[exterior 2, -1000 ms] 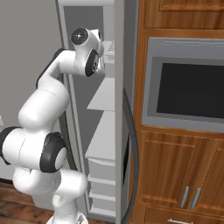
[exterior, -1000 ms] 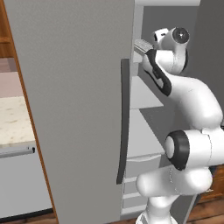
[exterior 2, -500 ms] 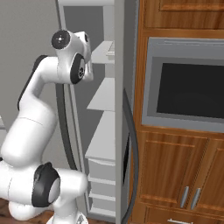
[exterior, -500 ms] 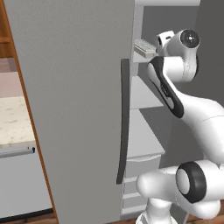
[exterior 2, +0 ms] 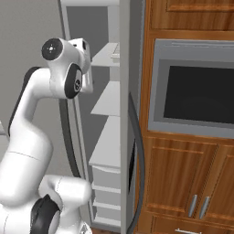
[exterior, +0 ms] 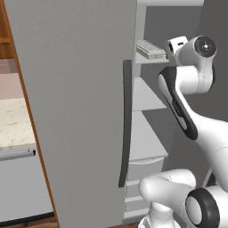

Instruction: The ice cube tray has been filled with water. Take the tray and place it in the freezer to make ice. Close the freezer door after placing the tray.

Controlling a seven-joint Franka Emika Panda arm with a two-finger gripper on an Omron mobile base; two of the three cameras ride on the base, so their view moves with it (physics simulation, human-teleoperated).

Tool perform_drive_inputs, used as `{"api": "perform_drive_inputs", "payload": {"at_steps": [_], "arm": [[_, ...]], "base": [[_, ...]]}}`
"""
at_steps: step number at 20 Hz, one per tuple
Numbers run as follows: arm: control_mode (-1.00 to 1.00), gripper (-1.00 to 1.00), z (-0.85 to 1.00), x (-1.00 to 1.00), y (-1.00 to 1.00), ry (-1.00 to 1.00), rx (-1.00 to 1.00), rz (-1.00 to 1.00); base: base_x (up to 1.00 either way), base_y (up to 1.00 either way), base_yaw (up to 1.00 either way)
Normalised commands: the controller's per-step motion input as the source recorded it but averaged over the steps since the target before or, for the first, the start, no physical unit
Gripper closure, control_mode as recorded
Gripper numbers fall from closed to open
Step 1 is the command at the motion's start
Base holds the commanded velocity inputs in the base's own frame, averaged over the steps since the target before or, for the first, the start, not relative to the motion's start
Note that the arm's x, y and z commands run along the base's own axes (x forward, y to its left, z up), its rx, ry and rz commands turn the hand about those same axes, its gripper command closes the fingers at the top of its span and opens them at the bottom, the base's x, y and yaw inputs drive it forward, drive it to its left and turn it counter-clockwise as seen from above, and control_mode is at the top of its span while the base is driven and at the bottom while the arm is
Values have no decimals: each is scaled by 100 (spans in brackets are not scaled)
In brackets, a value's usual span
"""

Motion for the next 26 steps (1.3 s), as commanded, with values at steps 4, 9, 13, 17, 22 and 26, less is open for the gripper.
{"api": "perform_drive_inputs", "payload": {"at_steps": [4, 9, 13, 17, 22, 26], "arm": [[100, -100, 0, -14, 0, 0, 0, 0], [100, -100, 0, 0, 0, 0, 0, 0], [100, -100, 0, 0, 0, 0, 0, 0], [100, -100, 0, 0, 0, 0, 0, 0], [100, -100, 0, 0, 0, 0, 0, 0], [-100, -100, 0, 3, 0, 0, 0, 0]], "base": [[-45, 0, 0], [-61, 0, 0], [-72, 0, 0], [-64, 0, -2], [-45, 0, -4], [2, 0, -1]]}}
